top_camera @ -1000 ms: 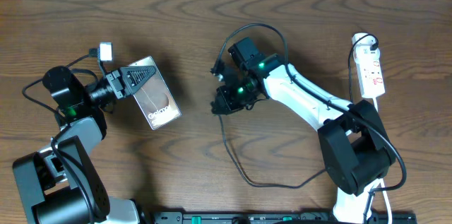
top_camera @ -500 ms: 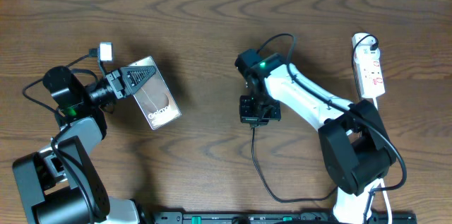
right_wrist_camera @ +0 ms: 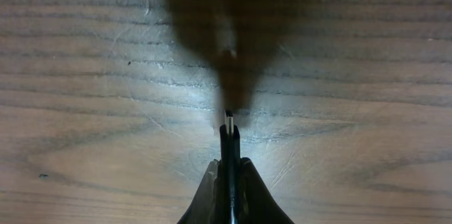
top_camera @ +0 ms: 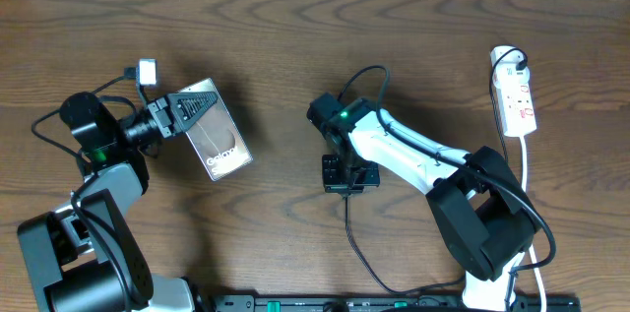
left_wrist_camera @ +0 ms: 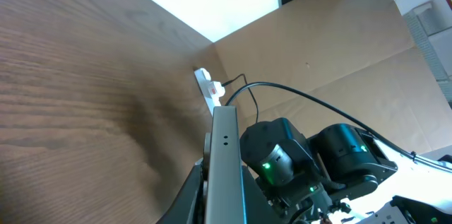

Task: Plug charger to phone and switch on socket

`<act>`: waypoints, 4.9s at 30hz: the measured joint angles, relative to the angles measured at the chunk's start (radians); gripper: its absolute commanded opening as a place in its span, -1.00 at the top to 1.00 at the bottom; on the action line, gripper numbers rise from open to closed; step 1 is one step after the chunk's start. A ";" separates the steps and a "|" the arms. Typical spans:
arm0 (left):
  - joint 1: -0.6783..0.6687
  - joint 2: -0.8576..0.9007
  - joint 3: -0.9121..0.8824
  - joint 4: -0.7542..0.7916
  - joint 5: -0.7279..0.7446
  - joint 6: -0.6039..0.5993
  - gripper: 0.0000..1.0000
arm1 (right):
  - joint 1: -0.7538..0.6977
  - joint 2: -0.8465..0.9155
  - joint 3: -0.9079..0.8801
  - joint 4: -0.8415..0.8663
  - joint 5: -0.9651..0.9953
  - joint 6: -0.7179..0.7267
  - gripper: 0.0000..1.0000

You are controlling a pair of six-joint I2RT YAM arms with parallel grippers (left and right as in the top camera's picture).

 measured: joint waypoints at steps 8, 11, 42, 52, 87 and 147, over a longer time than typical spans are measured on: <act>0.000 0.000 0.000 0.000 0.000 0.000 0.85 | 0.000 0.000 -0.010 0.004 -0.008 0.003 0.98; 0.000 0.000 0.000 0.000 0.000 0.000 0.85 | 0.000 0.000 -0.031 0.008 -0.019 0.003 0.98; 0.000 0.000 0.000 0.000 0.000 0.000 0.85 | -0.024 -0.009 -0.053 0.257 -0.315 -0.193 0.98; 0.000 0.000 0.000 0.000 0.000 0.000 0.85 | -0.034 -0.009 -0.019 0.400 -0.756 -0.580 0.98; 0.000 0.000 0.000 0.000 0.000 0.000 0.85 | -0.005 0.125 -0.019 0.643 -1.291 -1.037 0.97; 0.000 0.000 0.000 0.005 -0.108 -0.136 0.85 | -0.006 0.174 -0.019 1.092 -1.219 -0.676 0.98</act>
